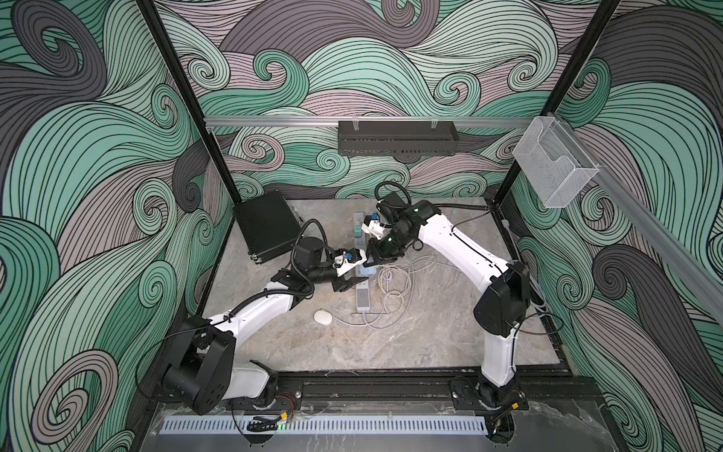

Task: Charge the bluetooth headset
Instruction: Insert the plug into the socket.

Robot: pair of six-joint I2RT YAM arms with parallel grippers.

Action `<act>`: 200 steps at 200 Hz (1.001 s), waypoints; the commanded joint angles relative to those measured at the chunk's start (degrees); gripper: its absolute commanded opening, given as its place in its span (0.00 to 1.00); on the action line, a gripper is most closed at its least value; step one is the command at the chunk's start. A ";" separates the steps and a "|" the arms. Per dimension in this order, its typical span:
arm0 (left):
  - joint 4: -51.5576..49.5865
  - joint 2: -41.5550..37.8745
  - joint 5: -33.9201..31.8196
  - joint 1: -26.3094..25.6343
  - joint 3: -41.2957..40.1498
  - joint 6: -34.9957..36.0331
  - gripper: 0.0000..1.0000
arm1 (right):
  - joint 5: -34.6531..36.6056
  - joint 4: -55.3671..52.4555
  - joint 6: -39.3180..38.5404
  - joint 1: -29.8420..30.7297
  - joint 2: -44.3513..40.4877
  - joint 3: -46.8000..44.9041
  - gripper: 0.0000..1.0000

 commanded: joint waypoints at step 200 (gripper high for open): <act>6.23 6.19 -2.05 -1.12 5.28 -9.71 0.00 | -2.85 3.57 4.74 -1.75 -6.09 -6.86 0.44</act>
